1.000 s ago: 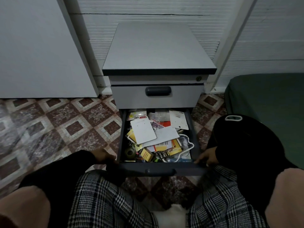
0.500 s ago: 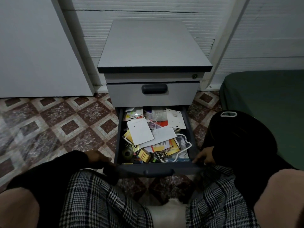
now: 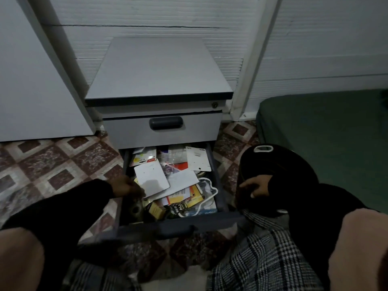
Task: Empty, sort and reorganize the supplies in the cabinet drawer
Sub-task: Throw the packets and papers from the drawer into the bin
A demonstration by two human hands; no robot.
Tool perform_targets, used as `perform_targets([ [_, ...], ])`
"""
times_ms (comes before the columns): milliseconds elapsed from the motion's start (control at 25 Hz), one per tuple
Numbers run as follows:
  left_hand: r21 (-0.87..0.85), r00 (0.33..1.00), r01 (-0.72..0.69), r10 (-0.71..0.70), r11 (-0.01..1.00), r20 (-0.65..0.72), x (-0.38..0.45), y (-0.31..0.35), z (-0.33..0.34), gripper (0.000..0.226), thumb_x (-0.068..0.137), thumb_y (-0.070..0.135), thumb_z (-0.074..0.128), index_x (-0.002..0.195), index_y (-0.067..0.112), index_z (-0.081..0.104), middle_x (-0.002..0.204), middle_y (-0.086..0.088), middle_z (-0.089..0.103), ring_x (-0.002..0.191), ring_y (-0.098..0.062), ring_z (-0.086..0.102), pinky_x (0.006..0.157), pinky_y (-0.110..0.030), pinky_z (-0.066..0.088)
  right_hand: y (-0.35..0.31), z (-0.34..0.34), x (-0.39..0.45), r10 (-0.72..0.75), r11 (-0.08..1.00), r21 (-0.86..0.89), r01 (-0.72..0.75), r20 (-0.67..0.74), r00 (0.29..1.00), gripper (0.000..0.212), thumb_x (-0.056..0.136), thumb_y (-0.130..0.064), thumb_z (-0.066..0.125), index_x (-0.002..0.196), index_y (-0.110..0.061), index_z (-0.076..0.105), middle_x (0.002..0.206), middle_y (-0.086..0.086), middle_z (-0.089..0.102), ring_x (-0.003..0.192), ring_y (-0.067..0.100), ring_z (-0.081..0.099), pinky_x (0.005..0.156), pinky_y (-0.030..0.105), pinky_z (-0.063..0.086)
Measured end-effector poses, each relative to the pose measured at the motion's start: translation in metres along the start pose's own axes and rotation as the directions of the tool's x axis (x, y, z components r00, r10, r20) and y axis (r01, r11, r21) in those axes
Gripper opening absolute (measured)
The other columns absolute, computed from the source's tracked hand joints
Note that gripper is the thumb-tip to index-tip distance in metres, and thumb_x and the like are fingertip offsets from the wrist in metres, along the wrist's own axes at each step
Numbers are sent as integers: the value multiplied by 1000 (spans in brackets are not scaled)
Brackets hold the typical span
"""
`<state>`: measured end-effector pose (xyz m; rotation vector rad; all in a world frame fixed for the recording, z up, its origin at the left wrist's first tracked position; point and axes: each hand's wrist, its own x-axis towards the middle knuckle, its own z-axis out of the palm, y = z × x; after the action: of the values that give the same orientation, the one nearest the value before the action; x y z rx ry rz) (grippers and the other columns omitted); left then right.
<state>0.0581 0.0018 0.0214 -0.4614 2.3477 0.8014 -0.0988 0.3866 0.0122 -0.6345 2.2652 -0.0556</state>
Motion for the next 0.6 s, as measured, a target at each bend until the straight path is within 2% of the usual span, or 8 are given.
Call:
perform_targets([
  [40,10,999,-47,47,999,-5,6,22,5,20,92,20,59,104,11,72,107,-4,69,101,-18,62,88,-22,46,17,-4,-4,27,999,27,-26,-34,999,55,90,-12,59,141,-20,40,144,3,44,134,20,39,109,24,28],
  [160,255,968,-238,251,937,-20,25,102,34,26,94,30,53,116,25,66,112,13,61,113,-11,56,91,-16,38,69,-7,-12,153,984,109,-140,-126,980,52,89,-15,60,138,-22,43,147,1,40,137,20,36,111,25,26],
  [240,397,932,-321,361,860,-28,53,146,64,32,95,33,50,125,27,59,125,7,60,118,-17,55,96,-20,39,105,-2,-16,242,962,172,-213,-168,956,50,90,-15,60,137,-23,45,147,4,41,134,22,39,109,26,31],
  [320,484,891,-402,453,777,13,80,187,93,43,95,33,49,137,26,46,142,-3,48,125,-23,50,102,-28,40,136,8,-21,338,929,224,-293,-201,919,49,91,-14,58,138,-22,45,147,7,39,134,25,39,107,25,32],
  [400,587,868,-458,479,668,131,103,221,120,59,95,32,47,148,29,22,156,-5,21,137,-27,36,109,-37,36,161,19,-24,422,897,253,-363,-243,873,47,92,-15,56,138,-22,45,148,9,36,135,26,37,107,26,31],
  [480,689,852,-491,456,532,255,116,245,140,69,95,32,46,150,32,5,160,-2,-5,144,-30,17,113,-43,28,178,32,-24,477,871,277,-405,-282,832,46,92,-17,56,137,-23,46,152,10,27,138,27,32,109,27,28],
  [520,718,852,-499,426,485,304,121,254,147,71,95,33,46,150,33,1,159,-1,-13,145,-31,11,113,-46,25,183,38,-22,493,860,301,-412,-285,822,46,92,-17,57,136,-23,46,155,11,20,140,27,28,111,27,26],
  [600,741,864,-493,359,456,354,133,266,157,71,95,34,46,150,34,2,158,0,-17,146,-34,3,115,-49,21,189,46,-17,524,832,356,-425,-256,812,48,92,-15,56,138,-23,44,158,12,5,143,27,22,111,27,26],
])
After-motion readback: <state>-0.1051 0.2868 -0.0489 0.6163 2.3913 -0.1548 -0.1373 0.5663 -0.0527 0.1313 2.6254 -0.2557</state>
